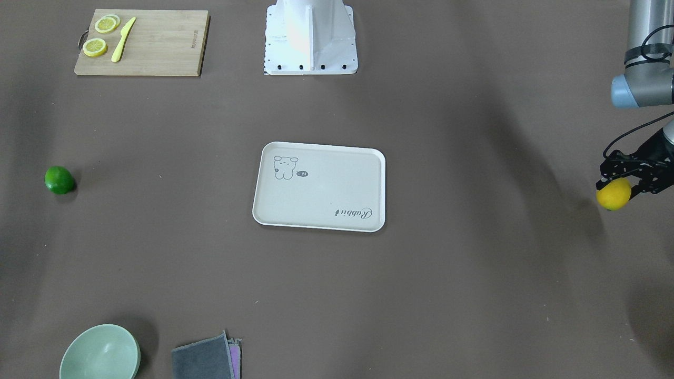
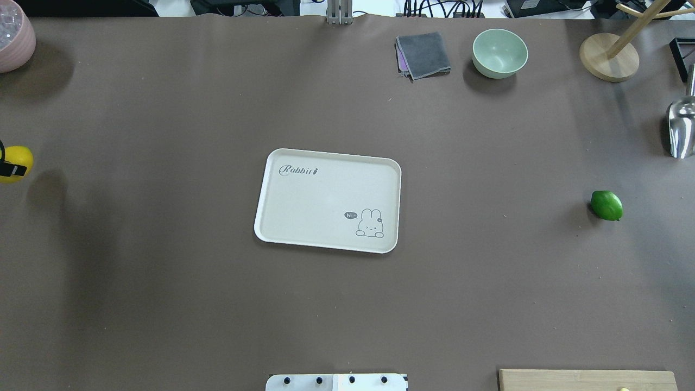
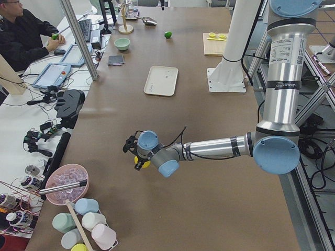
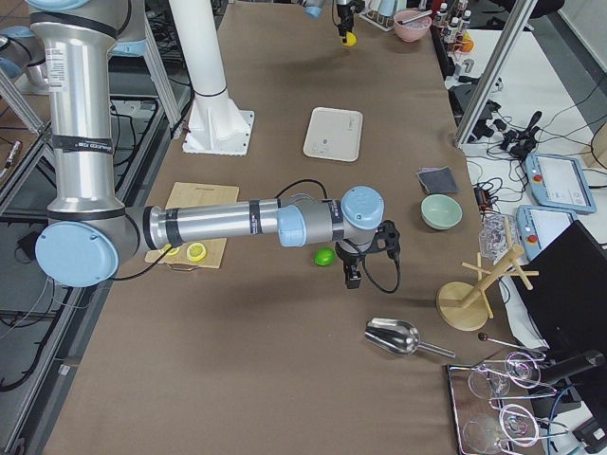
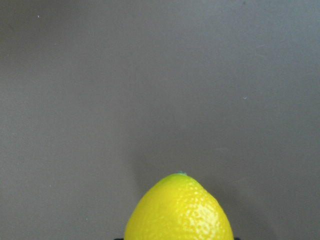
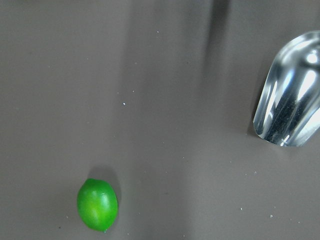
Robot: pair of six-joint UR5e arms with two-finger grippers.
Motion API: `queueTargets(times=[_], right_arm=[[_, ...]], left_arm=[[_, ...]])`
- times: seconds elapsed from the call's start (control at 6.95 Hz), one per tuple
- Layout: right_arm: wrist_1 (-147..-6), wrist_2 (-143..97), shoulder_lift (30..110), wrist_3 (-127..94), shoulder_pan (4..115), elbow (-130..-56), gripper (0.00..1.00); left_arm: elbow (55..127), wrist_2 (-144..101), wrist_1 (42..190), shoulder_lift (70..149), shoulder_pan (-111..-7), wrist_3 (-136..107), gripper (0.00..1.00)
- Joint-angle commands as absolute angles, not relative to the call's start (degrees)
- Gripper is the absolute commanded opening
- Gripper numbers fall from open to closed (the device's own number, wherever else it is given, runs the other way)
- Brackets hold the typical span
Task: Place all lemons on tray
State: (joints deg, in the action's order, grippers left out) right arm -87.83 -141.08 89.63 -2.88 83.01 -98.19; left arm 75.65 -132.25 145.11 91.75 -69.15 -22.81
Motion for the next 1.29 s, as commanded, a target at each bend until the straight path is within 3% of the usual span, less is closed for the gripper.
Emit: queueTargets(times=[0.0,0.43,1.15], right_arm=[[-87.54,-140.89,87.03,-2.81,79.48,-99.31,1.00],[-72.89,-134.68,87.19,-5.95,67.98,-97.65,1.00],[-71.02,-132.63,88.24,-9.40,61.18,-94.75,1.00]], left_arm=[[83.02,-134.82,145.02,94.03,-69.96,-38.49,0.00],[90.25,-133.43,144.93,96.75,-63.57,-54.27,0.00],[90.53,-115.43,138.08,109.59,-46.61,-67.85,0.00]])
